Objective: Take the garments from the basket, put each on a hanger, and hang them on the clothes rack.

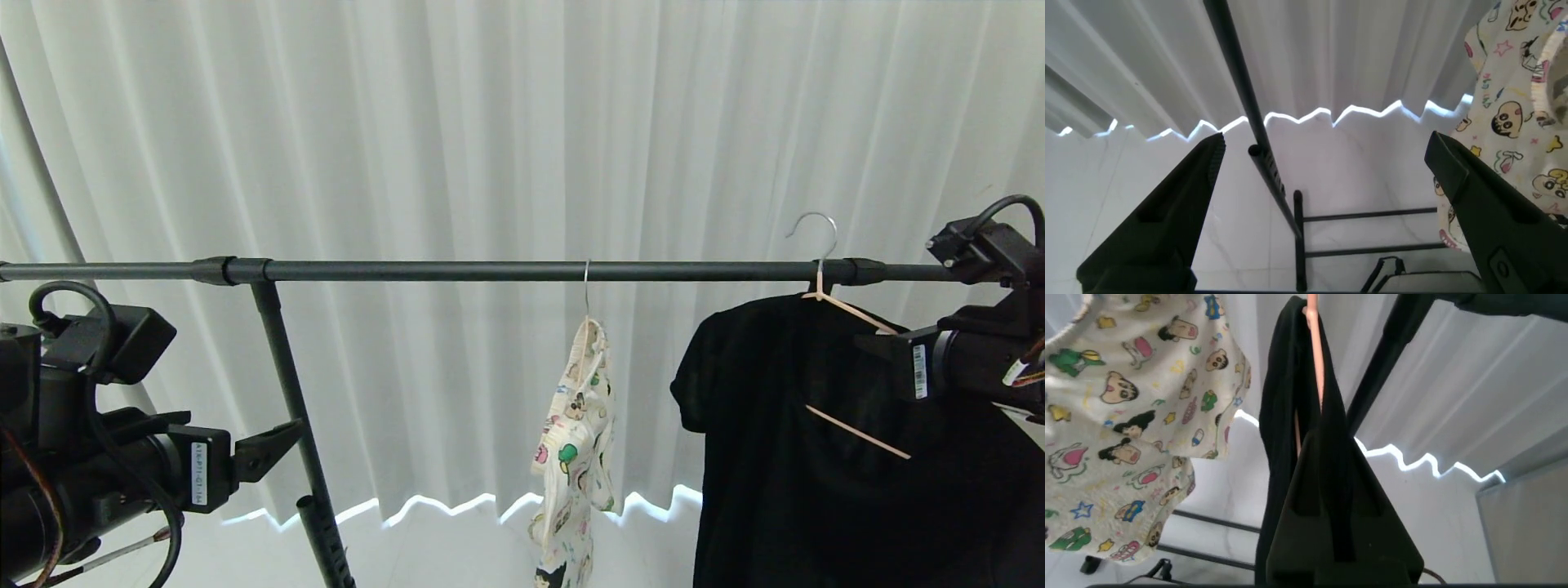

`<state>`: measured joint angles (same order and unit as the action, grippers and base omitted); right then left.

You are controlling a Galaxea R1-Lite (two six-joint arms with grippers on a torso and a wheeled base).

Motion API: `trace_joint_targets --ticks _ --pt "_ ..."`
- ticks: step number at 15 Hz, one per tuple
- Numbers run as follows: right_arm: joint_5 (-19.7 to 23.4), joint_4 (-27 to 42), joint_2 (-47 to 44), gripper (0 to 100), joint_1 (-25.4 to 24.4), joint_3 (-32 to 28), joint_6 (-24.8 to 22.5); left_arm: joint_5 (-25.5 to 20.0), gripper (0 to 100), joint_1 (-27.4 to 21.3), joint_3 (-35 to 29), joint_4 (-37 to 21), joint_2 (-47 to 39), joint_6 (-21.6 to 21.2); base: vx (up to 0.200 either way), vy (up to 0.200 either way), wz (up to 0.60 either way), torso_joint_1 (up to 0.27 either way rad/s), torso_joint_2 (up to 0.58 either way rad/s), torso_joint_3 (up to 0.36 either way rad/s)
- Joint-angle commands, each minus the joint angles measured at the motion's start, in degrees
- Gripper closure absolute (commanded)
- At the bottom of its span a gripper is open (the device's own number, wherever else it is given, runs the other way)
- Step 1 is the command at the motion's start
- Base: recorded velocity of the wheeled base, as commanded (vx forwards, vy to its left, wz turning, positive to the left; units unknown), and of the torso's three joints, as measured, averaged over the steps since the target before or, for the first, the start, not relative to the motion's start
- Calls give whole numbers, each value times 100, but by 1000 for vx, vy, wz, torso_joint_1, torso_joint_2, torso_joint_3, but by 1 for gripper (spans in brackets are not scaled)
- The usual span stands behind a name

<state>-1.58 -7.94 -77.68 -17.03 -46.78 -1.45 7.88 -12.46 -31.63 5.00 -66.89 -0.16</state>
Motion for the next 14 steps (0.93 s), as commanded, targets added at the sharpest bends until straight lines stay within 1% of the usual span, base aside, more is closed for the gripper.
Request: trace_joint_targets --ticks 1,2,3,7,11,14 --pt "0 -103 -151 100 -2 11 -13 4 0 7 -1 1 1 7 0 0 0 0 0 0" --pt "9 -138 -186 100 -2 11 -13 -5 0 7 26 1 1 7 0 0 0 0 0 0" --pt "9 -138 -213 100 -2 11 -13 -5 0 15 70 1 -26 7 200 0 0 2 2 2" --pt "9 -147 -336 100 -2 28 -13 -5 0 -160 316 1 106 -2 0 0 0 0 0 0" --pt "0 -191 -634 100 -99 28 -4 -5 0 -169 509 1 176 -2 0 0 0 0 0 0" --pt "-26 -613 -1048 100 -90 28 4 -5 0 -169 500 1 229 -2 0 0 0 0 0 0"
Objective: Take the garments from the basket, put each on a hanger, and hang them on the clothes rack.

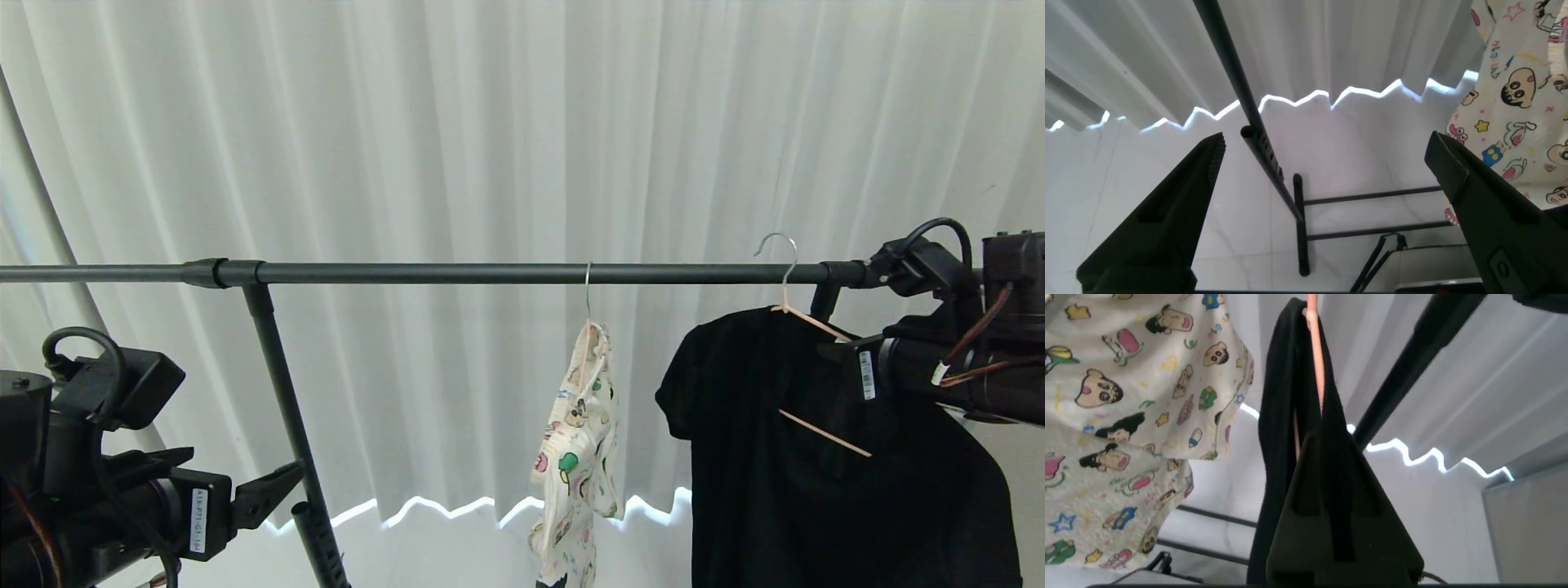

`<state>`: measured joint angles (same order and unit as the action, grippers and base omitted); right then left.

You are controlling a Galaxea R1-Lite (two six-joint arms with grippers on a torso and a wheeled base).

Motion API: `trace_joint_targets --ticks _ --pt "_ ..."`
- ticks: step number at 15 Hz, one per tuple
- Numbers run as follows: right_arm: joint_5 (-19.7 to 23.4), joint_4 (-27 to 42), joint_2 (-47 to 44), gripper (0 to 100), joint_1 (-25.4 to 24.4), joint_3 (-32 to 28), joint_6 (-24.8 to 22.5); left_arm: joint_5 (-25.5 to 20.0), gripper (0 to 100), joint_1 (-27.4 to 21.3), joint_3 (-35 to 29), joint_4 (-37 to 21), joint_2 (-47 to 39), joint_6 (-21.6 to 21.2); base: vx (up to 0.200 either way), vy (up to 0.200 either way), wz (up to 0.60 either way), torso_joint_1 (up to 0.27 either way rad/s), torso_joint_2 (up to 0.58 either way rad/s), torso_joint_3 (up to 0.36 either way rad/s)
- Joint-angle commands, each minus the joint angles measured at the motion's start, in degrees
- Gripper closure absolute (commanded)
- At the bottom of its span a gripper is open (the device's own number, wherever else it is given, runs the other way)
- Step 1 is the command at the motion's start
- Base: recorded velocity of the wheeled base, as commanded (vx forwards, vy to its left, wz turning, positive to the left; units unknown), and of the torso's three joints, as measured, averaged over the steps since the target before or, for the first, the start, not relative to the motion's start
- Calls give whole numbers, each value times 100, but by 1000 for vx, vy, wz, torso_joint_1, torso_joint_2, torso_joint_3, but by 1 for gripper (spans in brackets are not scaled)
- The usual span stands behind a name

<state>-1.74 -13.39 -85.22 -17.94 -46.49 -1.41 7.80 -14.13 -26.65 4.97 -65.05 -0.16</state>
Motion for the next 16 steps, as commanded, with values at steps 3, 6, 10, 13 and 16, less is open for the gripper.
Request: trace_joint_targets --ticks 3,6,10,13,16 --pt "-19 -94 -460 100 1 0 1 2 0 -2 2 4 98 -2 0 0 0 0 0 0" --pt "-19 -94 -504 100 -7 0 1 2 0 -2 2 4 124 -2 0 0 0 0 0 0" --pt "-37 -94 -513 100 -7 -9 10 2 0 -20 2 4 124 -2 0 0 0 0 0 0" --pt "-177 -94 -390 0 -16 35 18 2 0 -37 11 4 124 -2 0 0 0 0 0 0" --pt "-186 -68 15 0 -69 79 10 2 0 -29 -7 12 133 -2 0 0 0 0 0 0"
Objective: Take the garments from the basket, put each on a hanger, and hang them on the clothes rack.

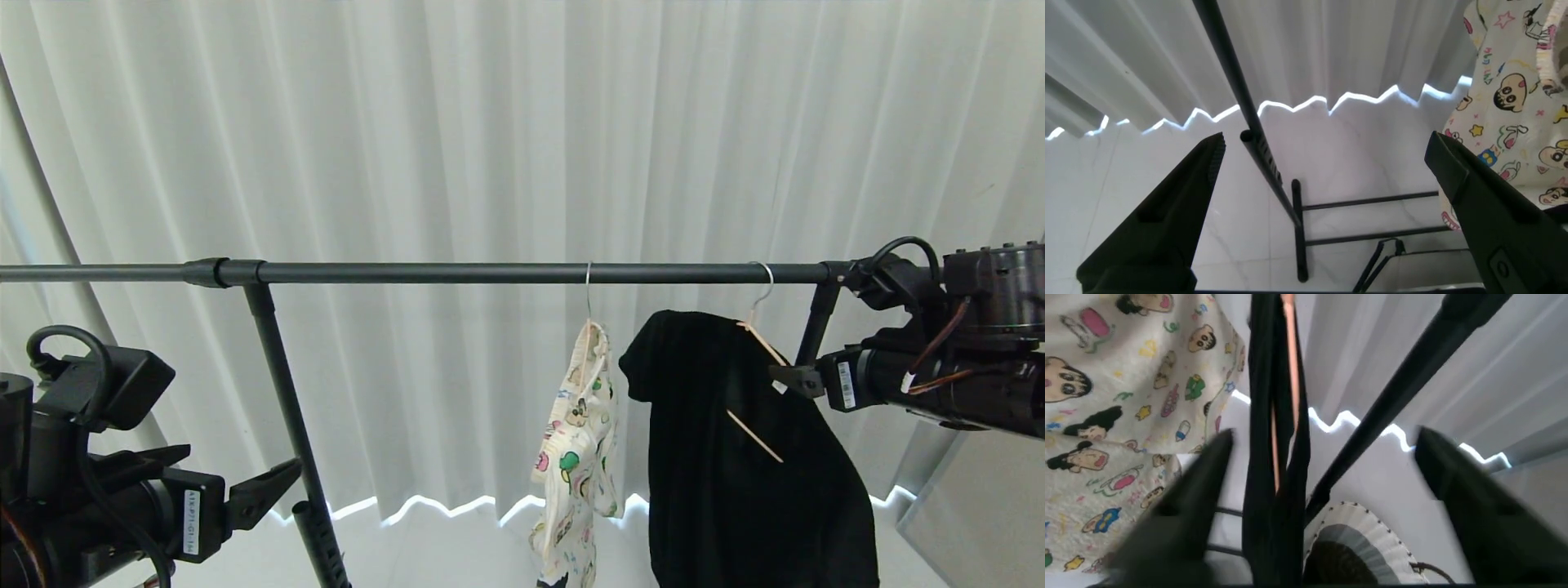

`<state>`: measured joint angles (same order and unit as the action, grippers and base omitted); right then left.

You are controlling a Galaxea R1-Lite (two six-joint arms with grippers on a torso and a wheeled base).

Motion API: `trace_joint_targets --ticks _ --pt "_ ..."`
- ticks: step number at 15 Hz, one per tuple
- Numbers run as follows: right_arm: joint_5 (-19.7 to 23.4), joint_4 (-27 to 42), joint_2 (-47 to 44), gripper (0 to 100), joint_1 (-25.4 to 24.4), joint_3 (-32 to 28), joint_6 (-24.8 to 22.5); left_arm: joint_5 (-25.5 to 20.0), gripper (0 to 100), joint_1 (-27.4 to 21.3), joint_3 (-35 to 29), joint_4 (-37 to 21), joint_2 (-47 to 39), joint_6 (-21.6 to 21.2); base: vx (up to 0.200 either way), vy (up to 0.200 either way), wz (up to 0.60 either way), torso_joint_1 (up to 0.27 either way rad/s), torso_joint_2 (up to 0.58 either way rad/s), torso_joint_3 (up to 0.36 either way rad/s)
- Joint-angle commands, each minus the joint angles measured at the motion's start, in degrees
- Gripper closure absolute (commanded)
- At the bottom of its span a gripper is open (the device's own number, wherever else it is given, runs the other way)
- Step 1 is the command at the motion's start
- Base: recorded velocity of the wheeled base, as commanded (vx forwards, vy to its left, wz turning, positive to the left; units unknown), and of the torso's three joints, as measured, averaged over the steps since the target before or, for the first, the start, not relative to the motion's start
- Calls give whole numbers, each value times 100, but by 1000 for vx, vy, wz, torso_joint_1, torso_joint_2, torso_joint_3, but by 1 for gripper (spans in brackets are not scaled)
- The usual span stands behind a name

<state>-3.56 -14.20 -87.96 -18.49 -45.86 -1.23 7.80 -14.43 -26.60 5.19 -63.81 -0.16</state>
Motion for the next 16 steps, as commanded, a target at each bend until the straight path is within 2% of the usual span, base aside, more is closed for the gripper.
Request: trace_joint_targets --ticks 1,4,6,7,9,12,15,16 --pt "-4 75 455 0 -5 25 -9 2 0 2 6 96 0 -2 0 0 0 0 0 0" --pt "-75 849 1079 0 4 51 -44 20 0 63 155 386 0 -2 0 0 0 0 0 0" --pt "-356 1341 1378 0 21 25 -88 72 0 90 181 527 -9 -2 0 0 0 0 0 0" --pt "-637 1614 1545 0 100 33 -264 151 0 99 164 588 -35 -11 0 0 0 0 0 0" --pt "-822 1868 1773 0 373 69 -694 248 0 99 164 729 -53 -11 0 0 0 0 0 0" --pt "-1094 1842 1861 0 434 227 -1011 362 0 99 173 773 -35 -11 0 0 0 0 0 0" --pt "-1191 1833 1896 0 452 236 -1028 494 0 99 173 773 -35 -11 0 0 0 0 0 0" --pt "-1191 1798 1896 0 487 236 -1028 521 0 99 164 773 -35 -19 -200 0 0 -2 2 -2"
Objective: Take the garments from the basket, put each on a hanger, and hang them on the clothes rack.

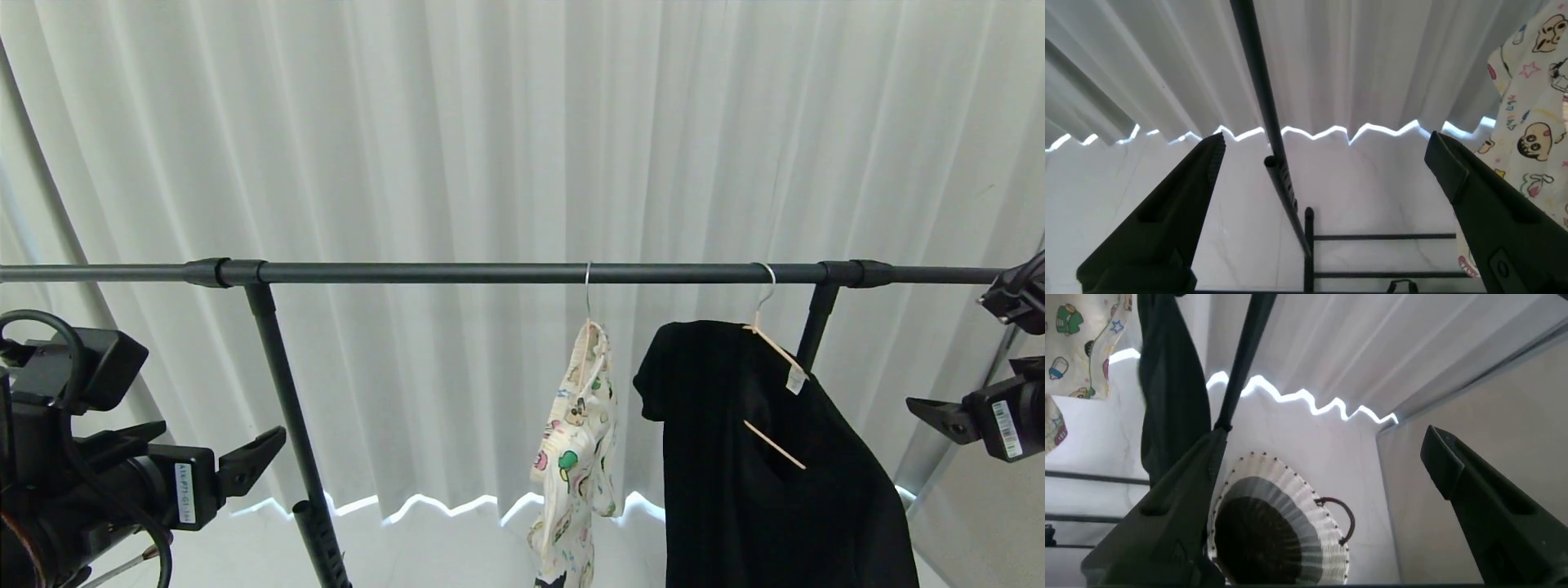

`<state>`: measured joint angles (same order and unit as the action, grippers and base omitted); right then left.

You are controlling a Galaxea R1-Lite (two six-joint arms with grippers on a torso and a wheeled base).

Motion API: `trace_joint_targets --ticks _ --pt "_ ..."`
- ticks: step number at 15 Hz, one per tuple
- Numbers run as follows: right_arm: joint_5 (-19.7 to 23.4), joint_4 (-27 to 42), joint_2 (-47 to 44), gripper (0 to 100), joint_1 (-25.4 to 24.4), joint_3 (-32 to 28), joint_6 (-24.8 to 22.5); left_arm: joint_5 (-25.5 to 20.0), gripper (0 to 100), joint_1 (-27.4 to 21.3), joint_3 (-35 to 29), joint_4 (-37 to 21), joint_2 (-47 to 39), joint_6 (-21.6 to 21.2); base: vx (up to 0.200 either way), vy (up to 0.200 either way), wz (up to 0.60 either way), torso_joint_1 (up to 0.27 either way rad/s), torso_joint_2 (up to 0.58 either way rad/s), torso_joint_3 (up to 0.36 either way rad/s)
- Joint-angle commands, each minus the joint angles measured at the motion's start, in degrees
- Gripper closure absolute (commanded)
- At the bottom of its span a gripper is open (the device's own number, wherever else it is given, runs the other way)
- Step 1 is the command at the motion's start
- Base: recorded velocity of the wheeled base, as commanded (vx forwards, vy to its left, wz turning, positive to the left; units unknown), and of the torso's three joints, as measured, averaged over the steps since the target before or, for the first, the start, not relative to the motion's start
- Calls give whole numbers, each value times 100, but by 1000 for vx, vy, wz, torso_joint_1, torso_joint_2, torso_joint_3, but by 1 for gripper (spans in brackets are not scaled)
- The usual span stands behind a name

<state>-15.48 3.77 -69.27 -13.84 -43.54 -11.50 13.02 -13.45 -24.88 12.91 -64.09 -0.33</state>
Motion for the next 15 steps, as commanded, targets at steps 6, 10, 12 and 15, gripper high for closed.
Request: trace_joint_targets --ticks 6,10,12,15 --pt "-16 -8 142 0 48 145 -19 16 0 0 -8 1 -7 -2 -200 0 0 3 3 6" --pt "-16 -16 142 0 56 162 -28 16 0 0 -8 1 -7 7 -200 0 0 1 0 5" --pt "-51 -8 150 0 56 171 -28 16 0 0 10 1 -7 -2 -200 0 0 0 -2 5" --pt "-157 -8 229 0 56 188 -37 8 0 0 18 1 -25 -2 -200 0 0 6 4 1"
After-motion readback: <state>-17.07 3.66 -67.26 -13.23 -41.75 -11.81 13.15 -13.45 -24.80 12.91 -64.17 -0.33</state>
